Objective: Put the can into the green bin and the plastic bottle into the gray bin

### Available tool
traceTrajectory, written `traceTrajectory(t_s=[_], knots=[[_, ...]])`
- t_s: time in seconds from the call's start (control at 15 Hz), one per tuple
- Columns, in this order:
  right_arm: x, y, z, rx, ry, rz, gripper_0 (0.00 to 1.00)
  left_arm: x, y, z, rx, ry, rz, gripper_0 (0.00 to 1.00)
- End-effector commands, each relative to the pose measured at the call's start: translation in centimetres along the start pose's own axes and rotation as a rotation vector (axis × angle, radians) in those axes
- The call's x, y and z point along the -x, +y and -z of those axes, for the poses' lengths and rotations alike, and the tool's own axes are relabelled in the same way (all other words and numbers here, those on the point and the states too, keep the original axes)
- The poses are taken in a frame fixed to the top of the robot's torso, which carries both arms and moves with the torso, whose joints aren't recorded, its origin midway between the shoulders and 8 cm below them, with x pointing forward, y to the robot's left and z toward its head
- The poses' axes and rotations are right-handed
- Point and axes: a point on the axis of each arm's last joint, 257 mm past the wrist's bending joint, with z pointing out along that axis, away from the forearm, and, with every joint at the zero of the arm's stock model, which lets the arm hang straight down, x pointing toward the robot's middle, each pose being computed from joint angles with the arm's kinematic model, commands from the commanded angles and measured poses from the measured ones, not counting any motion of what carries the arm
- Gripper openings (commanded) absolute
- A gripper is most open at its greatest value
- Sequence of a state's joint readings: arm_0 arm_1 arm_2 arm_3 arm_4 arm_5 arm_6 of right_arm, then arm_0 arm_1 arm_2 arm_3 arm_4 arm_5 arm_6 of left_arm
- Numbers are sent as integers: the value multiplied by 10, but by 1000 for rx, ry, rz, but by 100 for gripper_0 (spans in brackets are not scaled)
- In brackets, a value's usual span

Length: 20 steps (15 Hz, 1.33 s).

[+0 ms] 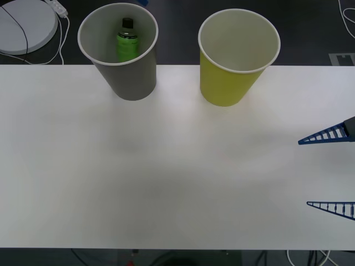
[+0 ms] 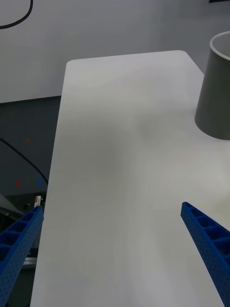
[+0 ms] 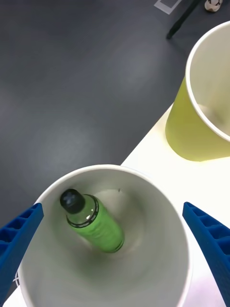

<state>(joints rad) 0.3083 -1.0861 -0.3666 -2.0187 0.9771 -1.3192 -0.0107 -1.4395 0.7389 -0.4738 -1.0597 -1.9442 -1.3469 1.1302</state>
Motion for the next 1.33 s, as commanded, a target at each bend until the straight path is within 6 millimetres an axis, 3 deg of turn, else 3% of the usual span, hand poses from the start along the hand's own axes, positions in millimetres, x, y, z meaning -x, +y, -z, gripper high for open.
traceTrajectory(t_s=[0.07, 0.53, 0.93, 1.33], knots=[[0, 0, 0, 0, 0, 0, 100, 0, 0, 0, -2, 0, 3, 100], [0, 0, 0, 0, 0, 0, 100, -7, -1, 7, 5, 19, -18, 100], [0, 0, 0, 0, 0, 0, 100, -31, -17, 16, 4, 14, -8, 100], [0, 0, 0, 0, 0, 0, 100, -64, -31, 38, -15, -15, -42, 100]])
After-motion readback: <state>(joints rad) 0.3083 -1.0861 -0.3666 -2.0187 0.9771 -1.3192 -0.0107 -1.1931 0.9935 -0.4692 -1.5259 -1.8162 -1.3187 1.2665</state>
